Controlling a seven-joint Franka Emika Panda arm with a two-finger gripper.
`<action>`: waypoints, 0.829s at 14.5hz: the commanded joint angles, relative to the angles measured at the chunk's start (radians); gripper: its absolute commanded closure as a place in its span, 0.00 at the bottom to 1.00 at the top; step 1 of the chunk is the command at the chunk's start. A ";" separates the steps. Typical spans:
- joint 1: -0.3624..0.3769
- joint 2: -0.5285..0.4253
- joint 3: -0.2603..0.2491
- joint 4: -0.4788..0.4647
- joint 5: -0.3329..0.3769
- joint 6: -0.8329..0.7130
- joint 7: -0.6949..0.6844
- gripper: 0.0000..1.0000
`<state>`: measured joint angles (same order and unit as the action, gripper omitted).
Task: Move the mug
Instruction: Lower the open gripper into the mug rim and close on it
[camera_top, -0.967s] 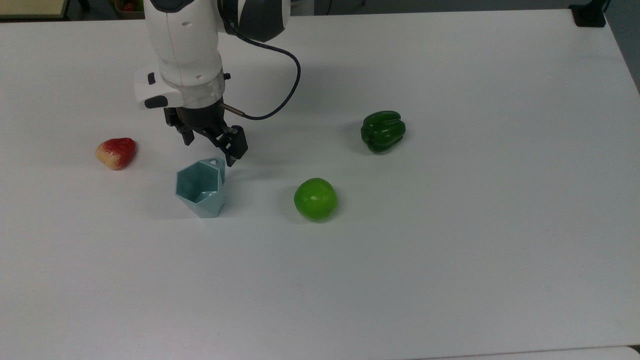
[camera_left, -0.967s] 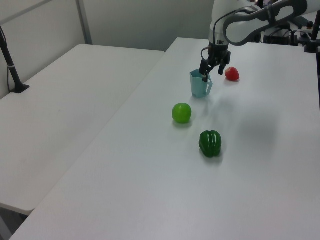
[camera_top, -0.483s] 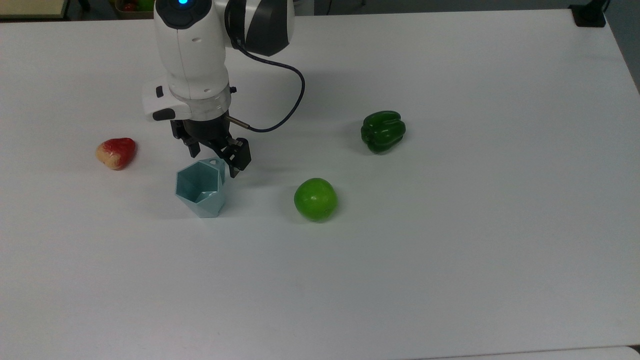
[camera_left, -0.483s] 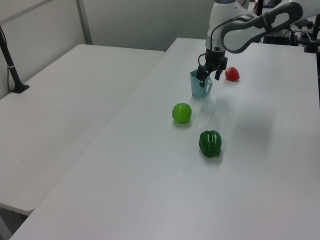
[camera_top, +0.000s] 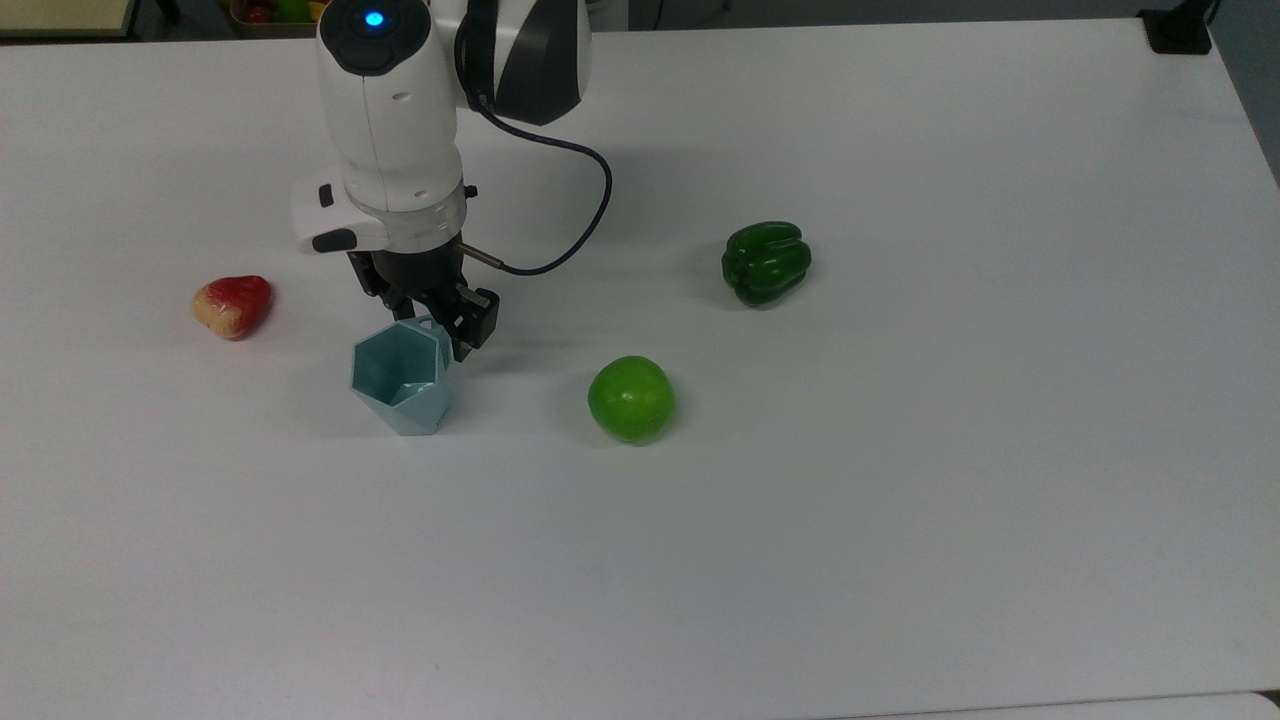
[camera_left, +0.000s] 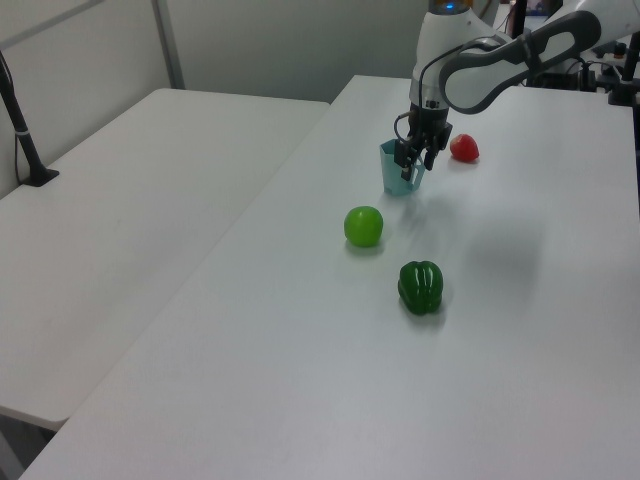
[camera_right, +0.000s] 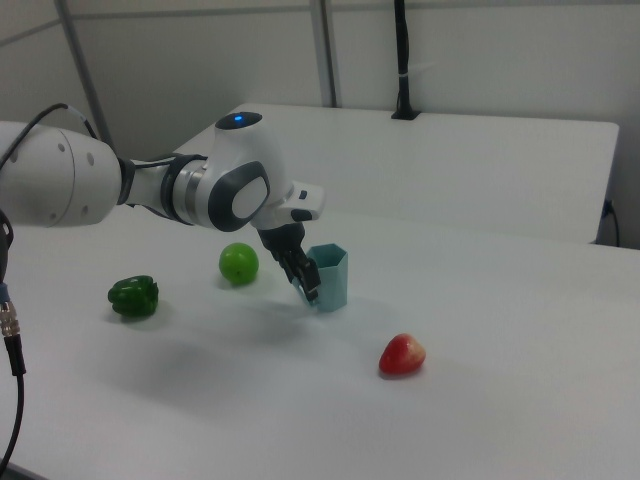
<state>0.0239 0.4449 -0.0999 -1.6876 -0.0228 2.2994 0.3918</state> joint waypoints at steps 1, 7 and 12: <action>0.013 -0.006 -0.004 -0.024 -0.017 0.026 0.024 0.45; 0.013 -0.008 -0.004 -0.023 -0.017 0.026 0.025 0.73; 0.011 -0.014 -0.004 -0.020 -0.017 0.025 0.025 0.87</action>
<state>0.0279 0.4520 -0.0999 -1.6868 -0.0236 2.2996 0.3956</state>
